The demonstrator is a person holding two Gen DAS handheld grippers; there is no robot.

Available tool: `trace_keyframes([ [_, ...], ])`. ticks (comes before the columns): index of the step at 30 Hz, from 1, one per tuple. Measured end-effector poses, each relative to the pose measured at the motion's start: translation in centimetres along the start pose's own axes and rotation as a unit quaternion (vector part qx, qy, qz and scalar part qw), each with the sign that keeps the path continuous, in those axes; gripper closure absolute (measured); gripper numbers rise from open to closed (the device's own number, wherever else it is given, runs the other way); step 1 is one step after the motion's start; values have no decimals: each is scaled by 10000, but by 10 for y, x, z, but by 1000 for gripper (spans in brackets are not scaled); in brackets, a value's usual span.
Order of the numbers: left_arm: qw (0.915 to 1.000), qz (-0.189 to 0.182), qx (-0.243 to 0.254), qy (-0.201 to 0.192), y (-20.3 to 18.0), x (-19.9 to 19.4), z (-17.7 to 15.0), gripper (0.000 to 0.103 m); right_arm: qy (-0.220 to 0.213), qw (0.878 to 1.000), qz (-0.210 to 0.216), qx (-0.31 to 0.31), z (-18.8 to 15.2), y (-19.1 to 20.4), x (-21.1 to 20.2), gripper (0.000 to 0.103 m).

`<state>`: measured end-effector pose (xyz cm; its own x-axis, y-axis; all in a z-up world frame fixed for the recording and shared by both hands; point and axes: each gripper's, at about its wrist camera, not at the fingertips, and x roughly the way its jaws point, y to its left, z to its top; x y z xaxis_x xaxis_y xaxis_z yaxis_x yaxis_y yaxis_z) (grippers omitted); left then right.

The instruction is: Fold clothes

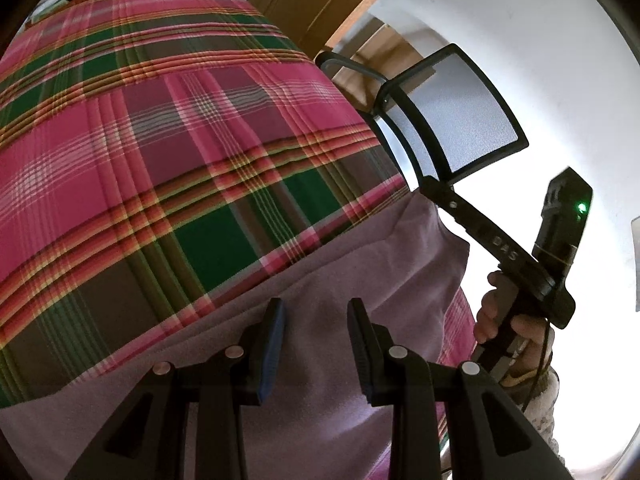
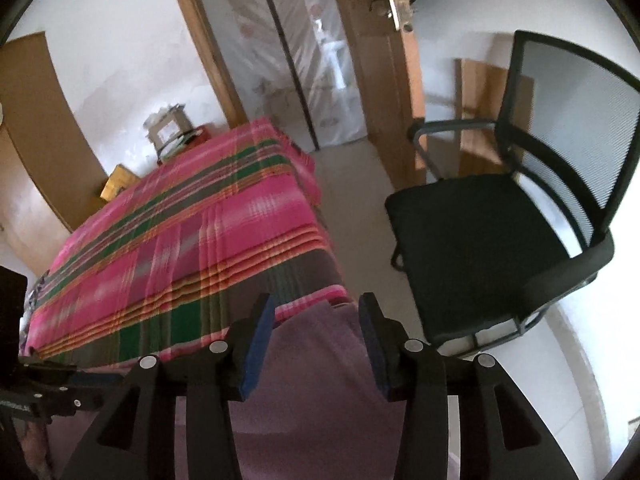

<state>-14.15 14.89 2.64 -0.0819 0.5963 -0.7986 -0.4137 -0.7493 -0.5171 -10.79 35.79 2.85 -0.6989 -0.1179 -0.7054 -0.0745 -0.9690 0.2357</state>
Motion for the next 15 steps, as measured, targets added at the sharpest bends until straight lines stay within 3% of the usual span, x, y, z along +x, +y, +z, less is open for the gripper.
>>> trace_keyframes([
  [2,10000,-4,-3,7,0,0,0,71,49,10000,26,-64,-1,2,4,58],
  [6,10000,-37,-26,16,3,-1,-1,71,69,9994,7,-335,-5,10,3,82],
  [15,10000,-58,-73,-14,2,-1,-2,71,-48,9998,-65,-195,-5,6,0,89],
])
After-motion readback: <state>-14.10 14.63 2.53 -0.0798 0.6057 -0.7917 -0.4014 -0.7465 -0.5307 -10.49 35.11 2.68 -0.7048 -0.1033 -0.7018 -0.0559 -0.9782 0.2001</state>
